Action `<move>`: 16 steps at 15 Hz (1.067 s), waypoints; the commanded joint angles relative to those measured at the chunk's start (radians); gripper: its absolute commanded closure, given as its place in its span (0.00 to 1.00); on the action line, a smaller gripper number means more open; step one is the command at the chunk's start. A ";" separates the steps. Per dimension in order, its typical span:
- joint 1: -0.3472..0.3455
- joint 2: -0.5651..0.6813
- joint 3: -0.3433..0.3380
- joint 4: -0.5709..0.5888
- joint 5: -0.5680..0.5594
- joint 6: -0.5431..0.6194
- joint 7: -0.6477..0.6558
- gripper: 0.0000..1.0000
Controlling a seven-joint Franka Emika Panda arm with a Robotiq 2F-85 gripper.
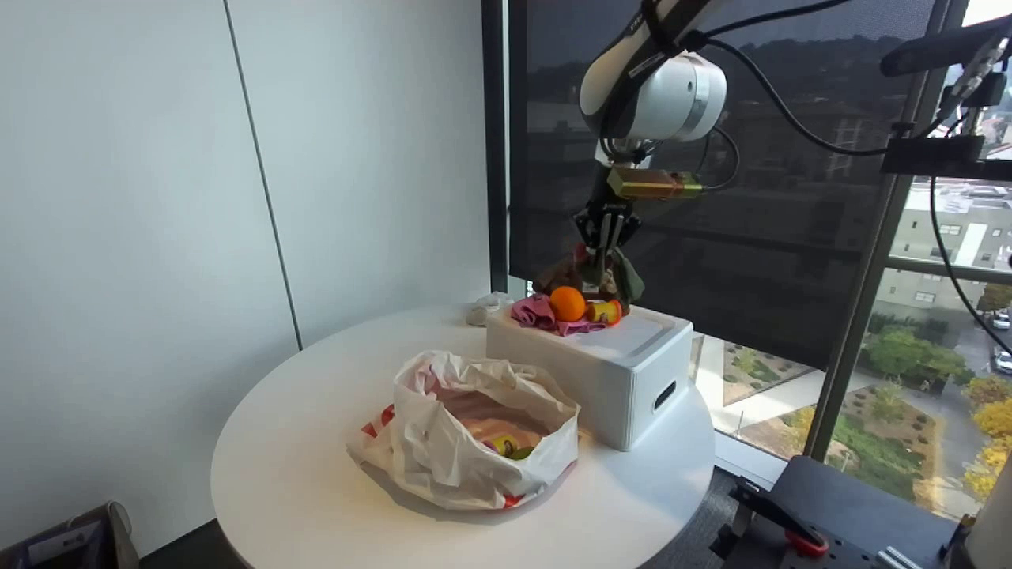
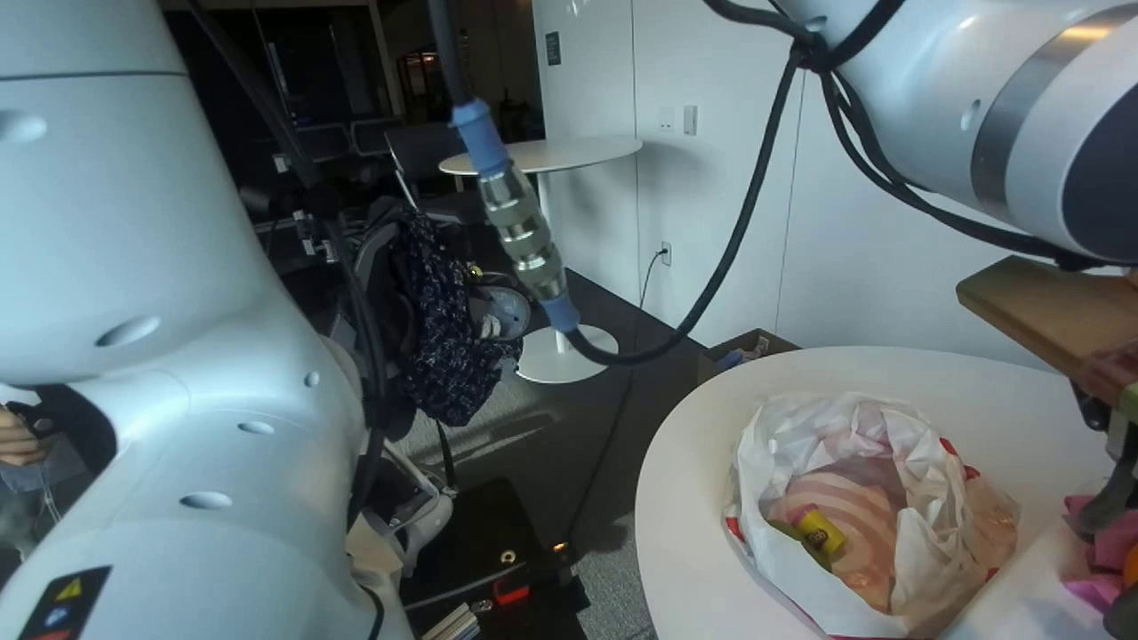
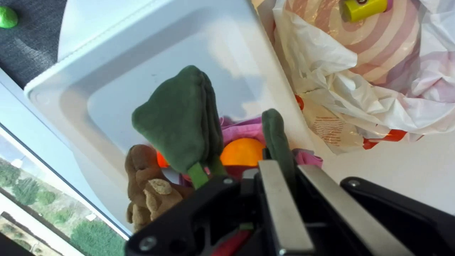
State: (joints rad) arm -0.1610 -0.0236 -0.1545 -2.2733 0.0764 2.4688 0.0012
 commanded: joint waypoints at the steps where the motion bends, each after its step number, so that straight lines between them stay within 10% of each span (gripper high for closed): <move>1: -0.011 0.088 -0.013 0.007 -0.080 0.137 0.090 0.98; 11: -0.002 0.194 -0.026 -0.023 -0.069 0.269 0.129 0.95; 12: -0.001 0.192 -0.027 -0.031 -0.069 0.299 0.130 0.67; 16: 0.001 0.171 -0.023 -0.056 -0.059 0.362 0.128 0.44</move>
State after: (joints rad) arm -0.1704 0.1791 -0.1727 -2.2975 0.0170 2.7663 0.1146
